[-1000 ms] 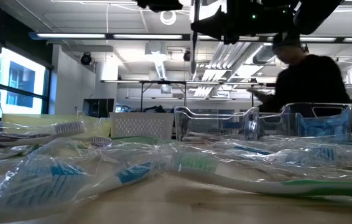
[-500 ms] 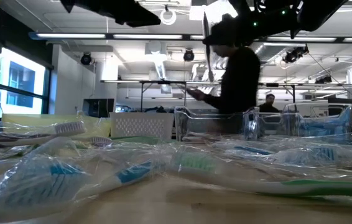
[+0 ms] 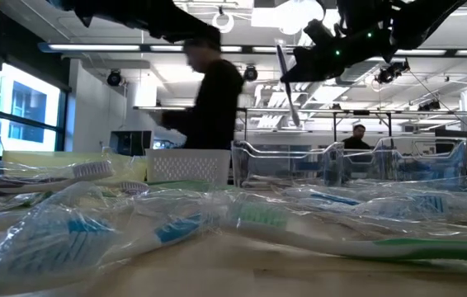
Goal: Pick & Place Toothbrushes
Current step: Put the violet toothbrush into the left transparent bin, then put the blue toothbrush into the white bin
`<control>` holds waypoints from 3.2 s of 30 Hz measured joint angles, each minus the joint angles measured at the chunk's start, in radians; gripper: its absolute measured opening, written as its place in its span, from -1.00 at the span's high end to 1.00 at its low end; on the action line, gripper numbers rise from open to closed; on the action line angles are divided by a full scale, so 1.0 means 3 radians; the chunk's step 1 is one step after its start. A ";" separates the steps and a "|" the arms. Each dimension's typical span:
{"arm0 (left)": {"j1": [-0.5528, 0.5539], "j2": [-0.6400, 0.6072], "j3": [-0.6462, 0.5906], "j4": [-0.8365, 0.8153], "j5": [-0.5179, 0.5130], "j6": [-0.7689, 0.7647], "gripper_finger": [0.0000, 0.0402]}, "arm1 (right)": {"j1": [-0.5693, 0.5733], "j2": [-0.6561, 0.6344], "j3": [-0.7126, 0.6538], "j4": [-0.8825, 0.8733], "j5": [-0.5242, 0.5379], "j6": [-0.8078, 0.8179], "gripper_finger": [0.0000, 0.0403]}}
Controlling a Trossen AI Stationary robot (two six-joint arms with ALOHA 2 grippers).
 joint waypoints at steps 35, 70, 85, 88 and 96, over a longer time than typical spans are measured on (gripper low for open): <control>0.0000 0.0003 0.0001 -0.0104 0.0005 0.0003 0.08 | -0.0463 0.1522 0.1789 -0.2629 -0.0441 -0.0128 0.92; 0.0000 0.0003 0.0004 -0.0124 0.0004 0.0004 0.08 | -0.0592 0.1696 0.1784 -0.2848 -0.0950 -0.0402 0.58; 0.0000 0.0003 0.0004 -0.0124 0.0045 0.0003 0.08 | -0.0499 0.1564 0.1784 -0.2851 -0.0729 -0.0428 0.19; -0.0001 0.0003 0.0004 -0.0124 0.0051 0.0004 0.08 | -0.0410 0.1365 0.1784 -0.2886 -0.0816 -0.0429 0.36; 0.0000 0.0003 0.0004 -0.0122 0.0052 0.0186 0.08 | -0.0291 0.0693 0.1784 -0.2989 -0.1085 -0.0430 0.95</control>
